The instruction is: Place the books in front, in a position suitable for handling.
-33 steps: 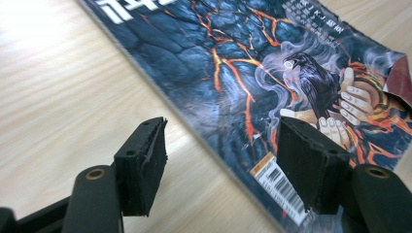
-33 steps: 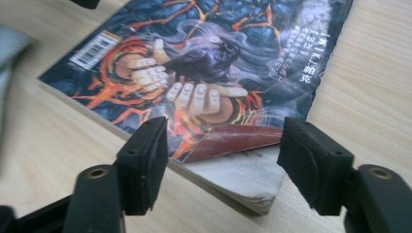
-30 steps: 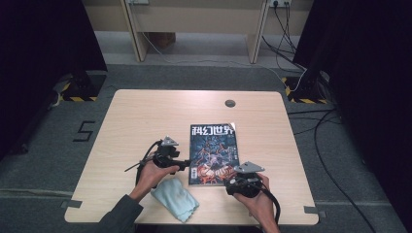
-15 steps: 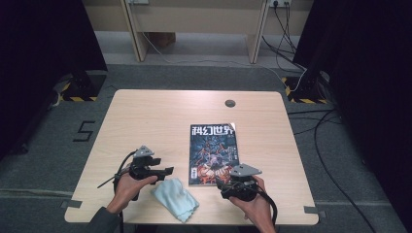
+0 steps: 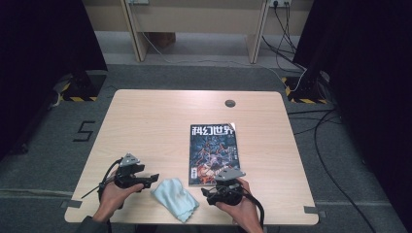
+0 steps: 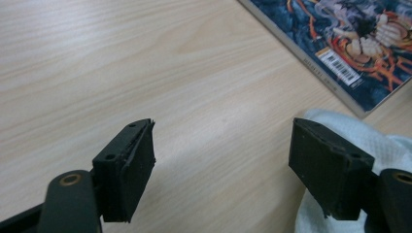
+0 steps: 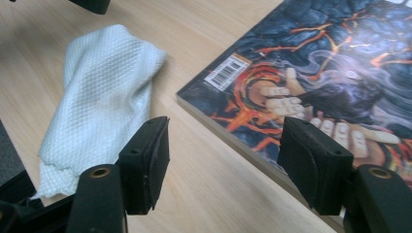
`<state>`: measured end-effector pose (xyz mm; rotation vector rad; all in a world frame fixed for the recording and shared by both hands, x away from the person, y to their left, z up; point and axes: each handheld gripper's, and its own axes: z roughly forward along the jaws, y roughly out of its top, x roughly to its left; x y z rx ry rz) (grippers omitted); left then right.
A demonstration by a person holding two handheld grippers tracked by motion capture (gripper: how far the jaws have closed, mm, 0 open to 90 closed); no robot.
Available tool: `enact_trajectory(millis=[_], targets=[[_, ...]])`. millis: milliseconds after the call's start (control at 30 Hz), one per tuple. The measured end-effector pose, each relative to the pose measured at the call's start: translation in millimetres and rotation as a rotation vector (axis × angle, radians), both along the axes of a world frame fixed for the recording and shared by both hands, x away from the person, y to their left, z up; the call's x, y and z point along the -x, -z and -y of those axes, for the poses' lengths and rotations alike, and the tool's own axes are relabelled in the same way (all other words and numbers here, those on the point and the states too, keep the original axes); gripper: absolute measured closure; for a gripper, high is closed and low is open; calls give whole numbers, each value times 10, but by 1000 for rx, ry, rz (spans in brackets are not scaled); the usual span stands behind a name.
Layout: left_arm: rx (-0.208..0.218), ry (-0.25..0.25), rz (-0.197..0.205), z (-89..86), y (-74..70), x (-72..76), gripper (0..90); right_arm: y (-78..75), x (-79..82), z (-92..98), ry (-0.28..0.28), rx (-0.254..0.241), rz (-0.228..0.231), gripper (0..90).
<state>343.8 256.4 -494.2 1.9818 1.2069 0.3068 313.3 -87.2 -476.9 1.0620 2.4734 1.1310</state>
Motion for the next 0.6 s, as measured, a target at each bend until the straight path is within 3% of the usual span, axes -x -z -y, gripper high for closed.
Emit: enact_trajectory(millis=[367, 600], targets=[[-24, -36, 6, -169, 24, 180, 238, 19, 37, -216, -50, -6, -9, 350], [-42, -42, 4, -184, 44, 205, 239, 68, 38, -349, -78, 10, -14, 343]])
